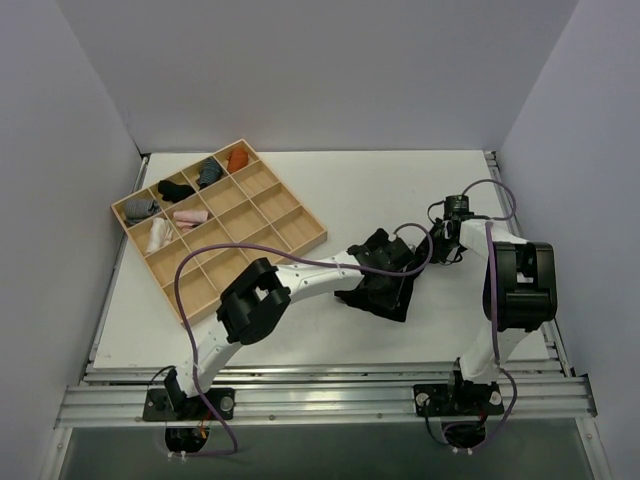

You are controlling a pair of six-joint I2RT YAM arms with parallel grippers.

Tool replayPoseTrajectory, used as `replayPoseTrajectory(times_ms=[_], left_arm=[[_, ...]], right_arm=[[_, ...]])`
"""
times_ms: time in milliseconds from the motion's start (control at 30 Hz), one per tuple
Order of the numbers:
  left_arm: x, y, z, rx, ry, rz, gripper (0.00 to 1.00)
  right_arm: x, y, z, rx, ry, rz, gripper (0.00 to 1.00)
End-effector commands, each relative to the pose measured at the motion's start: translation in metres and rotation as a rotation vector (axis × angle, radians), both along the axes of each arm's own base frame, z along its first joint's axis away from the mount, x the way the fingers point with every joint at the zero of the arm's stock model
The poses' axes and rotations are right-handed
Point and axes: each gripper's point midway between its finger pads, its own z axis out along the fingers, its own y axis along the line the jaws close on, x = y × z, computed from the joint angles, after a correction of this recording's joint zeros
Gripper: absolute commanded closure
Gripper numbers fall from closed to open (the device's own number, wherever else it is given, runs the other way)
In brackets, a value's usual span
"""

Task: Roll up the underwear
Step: Fold the underwear

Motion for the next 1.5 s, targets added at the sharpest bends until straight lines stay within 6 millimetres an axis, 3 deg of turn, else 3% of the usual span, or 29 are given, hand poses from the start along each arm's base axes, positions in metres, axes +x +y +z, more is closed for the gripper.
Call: replayPoseTrajectory(times_ms=[0,133,367,533,800,1033,1200,1400,1467], left_arm=[[0.003,0.004,0.002,0.029,-0.019,0.015,0.84],[0.007,0.005,0.011,0.031,-0.035,0.013,0.97],[0.020,0.013,0.048,0.003,-0.090,0.030,0.98],[0.020,0.015,0.060,-0.023,-0.087,0.025,0.98],[0.016,0.010,0.092,-0.110,-0.098,0.011,0.98],[0.020,0.003,0.129,-0.183,-0.142,0.007,0.98],[0.007,-0.010,0.112,-0.199,-0.089,-0.001,0.98],[0.004,-0.039,0.122,-0.304,-0.101,-0.015,0.98],[0.003,-0.043,0.109,-0.282,-0.083,-0.022,0.98]], right_arm=[[-0.018,-0.001,-0.006,-0.004,0.061,-0.002,0.86],[-0.013,-0.001,0.001,-0.006,0.046,-0.004,0.95],[0.003,-0.002,0.024,-0.018,0.008,0.007,0.99],[0.006,0.002,0.033,-0.008,-0.013,0.000,0.99],[0.013,0.009,0.050,0.010,-0.053,0.009,1.00],[0.016,0.003,0.070,-0.033,-0.085,0.027,1.00],[0.006,-0.009,0.065,-0.074,-0.091,0.019,1.00],[-0.003,-0.017,0.043,-0.097,-0.080,0.007,1.00],[-0.006,-0.020,0.038,-0.111,-0.066,0.008,1.00]])
